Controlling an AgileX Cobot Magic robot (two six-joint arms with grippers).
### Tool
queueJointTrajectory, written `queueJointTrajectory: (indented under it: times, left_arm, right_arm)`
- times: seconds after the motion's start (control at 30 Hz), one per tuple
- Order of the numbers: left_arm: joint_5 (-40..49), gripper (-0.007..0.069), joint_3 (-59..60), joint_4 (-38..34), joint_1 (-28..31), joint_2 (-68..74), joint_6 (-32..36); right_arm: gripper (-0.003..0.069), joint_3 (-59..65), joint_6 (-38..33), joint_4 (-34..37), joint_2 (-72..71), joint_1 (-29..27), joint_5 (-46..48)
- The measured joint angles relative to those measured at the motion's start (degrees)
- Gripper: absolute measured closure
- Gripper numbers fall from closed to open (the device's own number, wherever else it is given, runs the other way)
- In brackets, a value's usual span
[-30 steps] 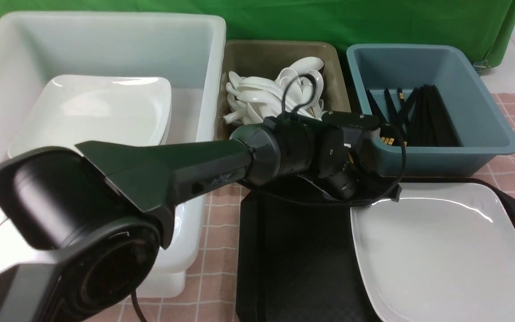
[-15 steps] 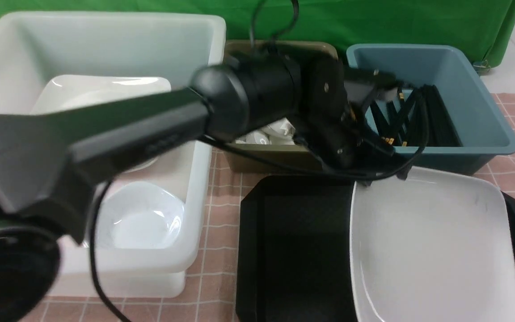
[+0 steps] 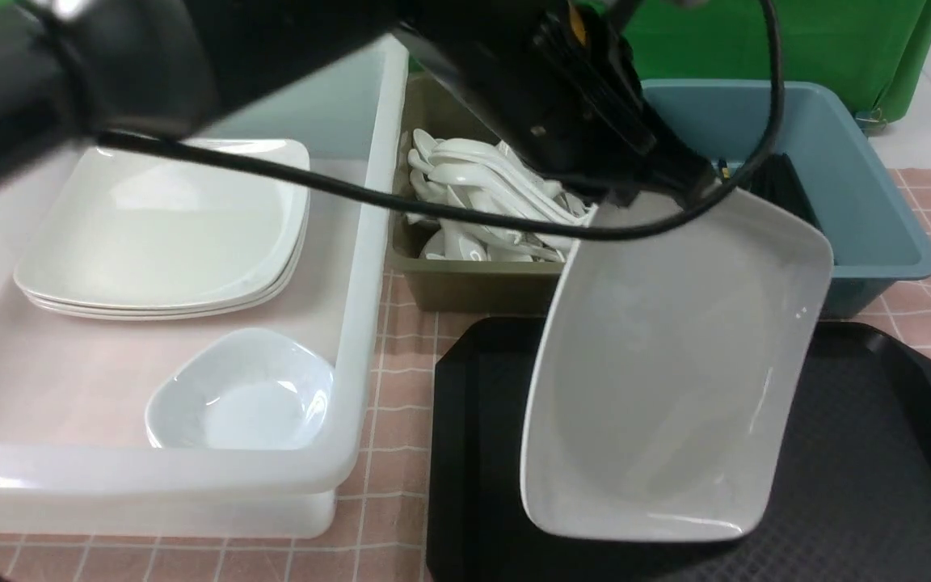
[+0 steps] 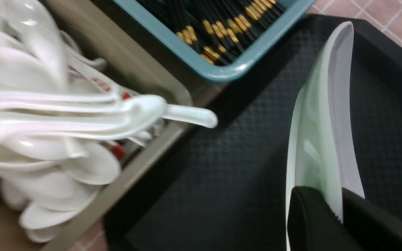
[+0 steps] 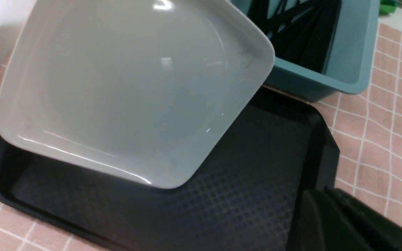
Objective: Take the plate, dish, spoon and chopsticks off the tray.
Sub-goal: Use the left arm to put the plate into the large storage box on the left
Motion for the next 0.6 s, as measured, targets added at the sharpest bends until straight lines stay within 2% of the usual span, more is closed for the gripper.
queueJointTrajectory:
  times: [0.2, 0.27, 0.43, 0.6]
  left_arm:
    - [0.11, 0.0603, 0.24, -1.59, 4.01, -4.99, 0.00]
    - [0.49, 0.0603, 0.31, -1.73, 7.23, -7.25, 0.00]
    - [1.78, 0.0603, -1.19, -3.50, 19.33, -12.93, -0.19]
    - [1.33, 0.0603, -2.04, -9.38, 37.36, -16.55, 0.54]
  right_arm:
    - [0.0629, 0.00, -4.44, 8.17, 0.34, 0.00, -3.80]
    - [0.0629, -0.40, -8.08, 12.85, 1.84, 0.00, -4.82]
    - [0.0629, -5.08, -16.15, 23.01, 9.76, 0.00, -4.35]
    - [0.0629, -12.36, -21.17, 30.89, 18.73, 0.30, -3.30]
